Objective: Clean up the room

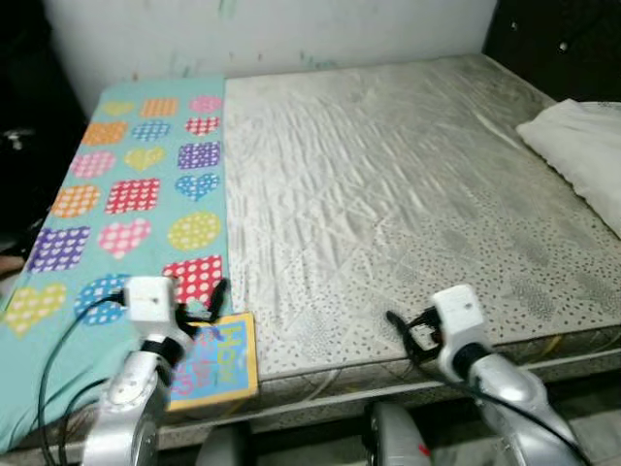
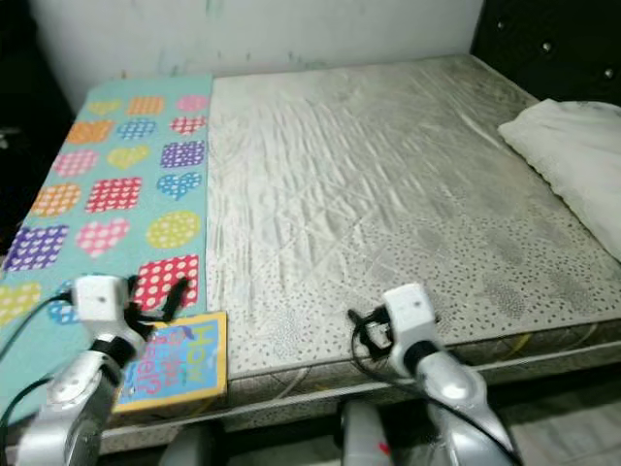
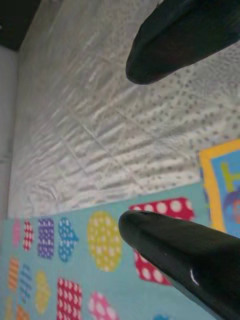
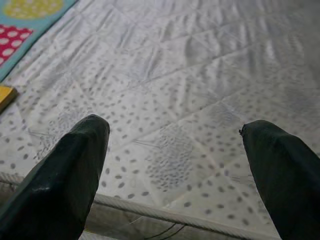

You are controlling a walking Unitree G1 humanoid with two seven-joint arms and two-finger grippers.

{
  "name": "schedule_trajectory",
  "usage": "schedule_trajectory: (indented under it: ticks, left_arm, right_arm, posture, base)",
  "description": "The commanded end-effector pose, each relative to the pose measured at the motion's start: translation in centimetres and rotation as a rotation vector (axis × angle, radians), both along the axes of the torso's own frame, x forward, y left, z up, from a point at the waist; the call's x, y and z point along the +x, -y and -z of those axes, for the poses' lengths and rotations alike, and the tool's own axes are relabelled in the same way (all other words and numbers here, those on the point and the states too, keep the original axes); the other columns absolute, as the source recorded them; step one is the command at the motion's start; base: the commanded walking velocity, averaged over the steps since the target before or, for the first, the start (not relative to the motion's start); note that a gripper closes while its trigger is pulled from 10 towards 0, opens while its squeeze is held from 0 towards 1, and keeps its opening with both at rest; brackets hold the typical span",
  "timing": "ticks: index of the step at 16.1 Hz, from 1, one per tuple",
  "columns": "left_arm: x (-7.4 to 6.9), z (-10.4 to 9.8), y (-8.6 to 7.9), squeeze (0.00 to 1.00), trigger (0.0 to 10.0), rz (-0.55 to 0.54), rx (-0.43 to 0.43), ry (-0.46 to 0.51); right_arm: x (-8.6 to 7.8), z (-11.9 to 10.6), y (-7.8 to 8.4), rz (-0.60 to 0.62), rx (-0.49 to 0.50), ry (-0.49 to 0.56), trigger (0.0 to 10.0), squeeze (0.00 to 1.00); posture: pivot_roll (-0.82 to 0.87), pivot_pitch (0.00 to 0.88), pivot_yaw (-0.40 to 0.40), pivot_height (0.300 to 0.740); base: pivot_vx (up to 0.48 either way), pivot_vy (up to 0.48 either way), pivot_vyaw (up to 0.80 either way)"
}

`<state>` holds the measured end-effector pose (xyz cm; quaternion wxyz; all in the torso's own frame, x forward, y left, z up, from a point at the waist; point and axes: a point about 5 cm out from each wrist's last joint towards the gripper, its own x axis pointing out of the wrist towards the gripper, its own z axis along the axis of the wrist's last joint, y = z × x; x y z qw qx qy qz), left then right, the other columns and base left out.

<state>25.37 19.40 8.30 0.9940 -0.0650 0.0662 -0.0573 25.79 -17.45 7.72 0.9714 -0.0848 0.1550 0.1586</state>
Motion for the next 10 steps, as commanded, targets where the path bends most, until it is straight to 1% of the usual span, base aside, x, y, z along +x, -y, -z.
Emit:
schedule_trajectory:
  ticks: [1, 3, 5, 10]
  left_arm:
    - [-0.38, 0.34, -0.96, 0.00, 10.0, -0.033, 0.014, -0.026]
    - [-0.39, 0.37, -0.91, 0.00, 10.0, -0.035, 0.011, -0.031]
    - [-0.44, 0.39, -0.84, 0.00, 10.0, -0.036, 0.011, -0.034]
    - [-0.44, 0.47, -0.73, 0.00, 10.0, -0.036, 0.011, -0.040]
  right_arm:
    - [-0.16, -0.01, -0.55, -0.020, 0.019, 0.003, 10.0, 0.00]
    - [-0.22, -0.02, -0.60, -0.025, 0.021, 0.005, 10.0, 0.00]
    - [-0.22, 0.00, -0.66, -0.036, 0.019, 0.005, 10.0, 0.00]
    - [-0.21, -0.01, -0.81, -0.055, 0.017, 0.010, 10.0, 0.00]
  posture:
    - [-0.16, 0.054, 0.039, 0.573]
    - [-0.16, 0.053, 0.038, 0.573]
    - [-0.15, 0.055, 0.037, 0.542]
    - [-0.15, 0.051, 0.035, 0.542]
  base:
    - [0.000, 0.000, 0.00]
    - [0.000, 0.000, 0.00]
    - [0.000, 0.000, 0.00]
    - [0.000, 0.000, 0.59]
